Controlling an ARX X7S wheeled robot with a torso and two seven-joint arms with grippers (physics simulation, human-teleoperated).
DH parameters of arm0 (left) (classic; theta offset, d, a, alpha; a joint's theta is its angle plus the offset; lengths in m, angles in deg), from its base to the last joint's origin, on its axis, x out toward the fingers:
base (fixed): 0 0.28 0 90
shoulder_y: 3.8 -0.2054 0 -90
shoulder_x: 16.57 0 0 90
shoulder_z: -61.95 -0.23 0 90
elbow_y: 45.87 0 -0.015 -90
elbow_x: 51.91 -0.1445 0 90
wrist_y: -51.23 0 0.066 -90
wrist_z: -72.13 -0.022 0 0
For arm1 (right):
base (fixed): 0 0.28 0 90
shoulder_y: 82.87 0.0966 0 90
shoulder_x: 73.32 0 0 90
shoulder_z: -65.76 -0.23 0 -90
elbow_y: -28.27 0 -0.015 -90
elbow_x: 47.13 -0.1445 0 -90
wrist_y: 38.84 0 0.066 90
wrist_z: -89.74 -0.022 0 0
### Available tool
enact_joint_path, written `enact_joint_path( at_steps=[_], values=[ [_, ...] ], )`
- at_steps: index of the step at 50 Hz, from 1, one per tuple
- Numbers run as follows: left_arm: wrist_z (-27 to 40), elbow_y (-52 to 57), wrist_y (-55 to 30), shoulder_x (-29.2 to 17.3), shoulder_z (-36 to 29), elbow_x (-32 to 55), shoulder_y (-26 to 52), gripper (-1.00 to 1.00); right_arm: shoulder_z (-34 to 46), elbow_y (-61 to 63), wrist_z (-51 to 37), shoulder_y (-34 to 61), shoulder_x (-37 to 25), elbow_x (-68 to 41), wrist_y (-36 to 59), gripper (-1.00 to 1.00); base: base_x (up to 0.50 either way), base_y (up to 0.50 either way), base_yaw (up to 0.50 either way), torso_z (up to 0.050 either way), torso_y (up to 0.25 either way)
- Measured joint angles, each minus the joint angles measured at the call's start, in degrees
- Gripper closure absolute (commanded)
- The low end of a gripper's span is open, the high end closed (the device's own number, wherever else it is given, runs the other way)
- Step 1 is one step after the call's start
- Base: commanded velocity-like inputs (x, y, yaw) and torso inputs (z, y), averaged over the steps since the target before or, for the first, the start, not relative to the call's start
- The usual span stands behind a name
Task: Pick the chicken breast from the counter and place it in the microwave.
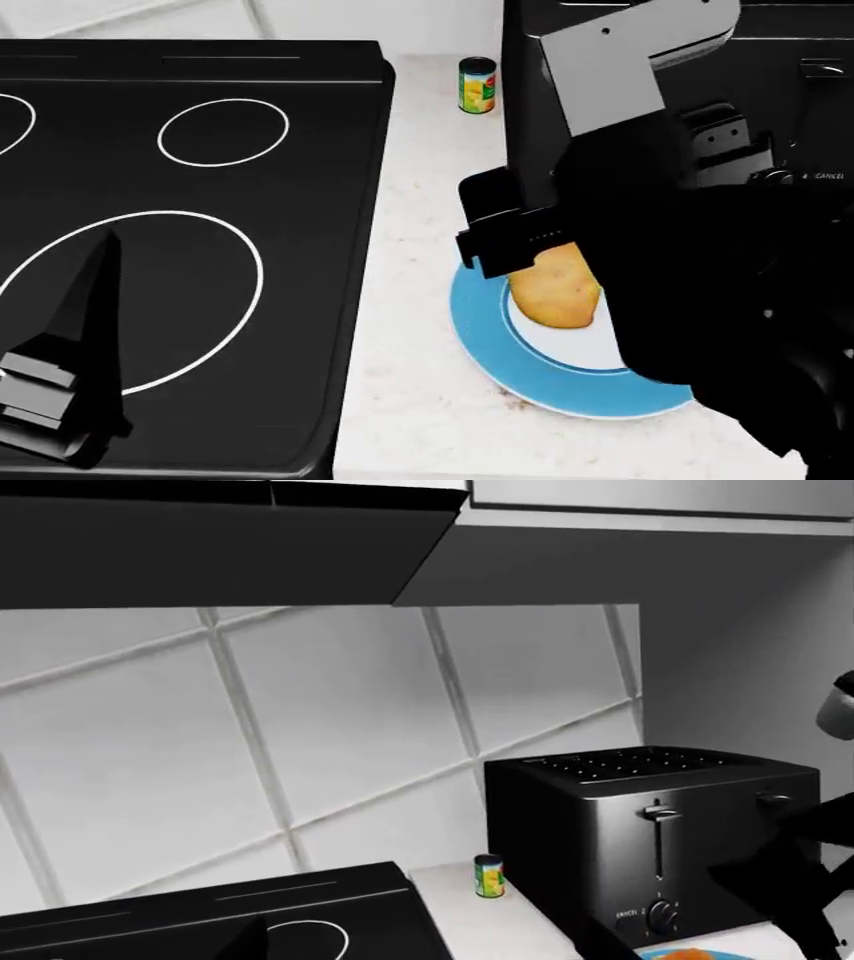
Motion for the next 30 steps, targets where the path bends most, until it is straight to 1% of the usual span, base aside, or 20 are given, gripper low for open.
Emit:
enact_joint_path(
  at_steps=[14,30],
  values=[
    [1.73,0.82,0.48,-1.12,0.43,2.41,-0.74,-1.00,5.51,-11.40,6.37,-0.41,3.64,5.14,-5.72,-1.00,0.00,0.00,0.00,0.000,0.000],
    [4.23,1.35,1.16,-2.80,0.32,5.27,-0.69,-1.00,8.14,-23.64,11.26,0.70,6.96,9.08,-11.17,-1.00,0.00,0.00,0.00,0.000,0.000]
  ],
)
